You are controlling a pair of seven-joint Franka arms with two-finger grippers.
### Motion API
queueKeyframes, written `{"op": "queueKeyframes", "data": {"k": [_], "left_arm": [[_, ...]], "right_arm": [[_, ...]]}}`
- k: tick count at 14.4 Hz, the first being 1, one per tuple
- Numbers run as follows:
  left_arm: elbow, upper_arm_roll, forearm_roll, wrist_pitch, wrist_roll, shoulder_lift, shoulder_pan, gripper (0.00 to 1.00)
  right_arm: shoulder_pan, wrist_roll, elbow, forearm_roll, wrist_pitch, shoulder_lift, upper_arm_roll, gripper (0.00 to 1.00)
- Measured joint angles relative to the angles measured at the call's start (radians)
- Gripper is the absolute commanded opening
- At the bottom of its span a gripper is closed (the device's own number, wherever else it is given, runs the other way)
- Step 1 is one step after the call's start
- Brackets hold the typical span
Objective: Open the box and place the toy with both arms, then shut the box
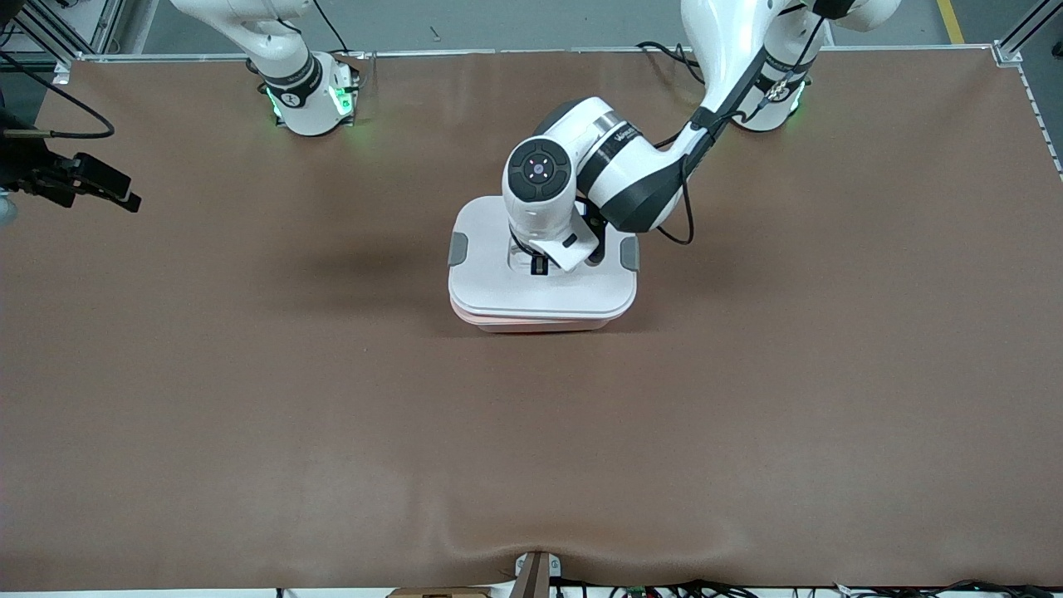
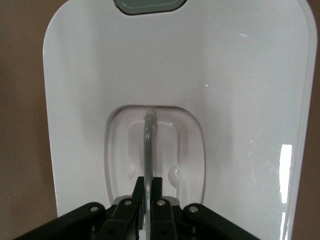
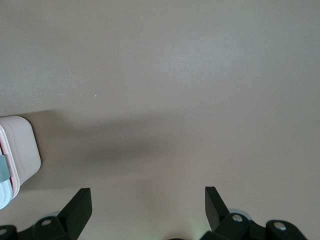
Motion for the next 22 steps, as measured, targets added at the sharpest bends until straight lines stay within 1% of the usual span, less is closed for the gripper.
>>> {"op": "queueKeyframes", "data": {"k": [5,15,22], "left_arm": [[0.000,0.003,0.000,0.000,-0.007,0.007,0.006,0.00],[0.001,0.005,0.000,0.008,-0.008,0.021,0.011,0.00],[0.001,0.004,-0.001,0.043,-0.068,0.024,0.005,0.00]], "right_arm": [[0.001,0.000,0.005,0.002,-0.001,-0.001,0.006,1.00],[-0.001,-0.036,0.015,-0.008,-0.004,0.001,-0.001,1.00],[0.000,-0.040,0.015,-0.009,-0.013,0.007,0.002,1.00]]}}
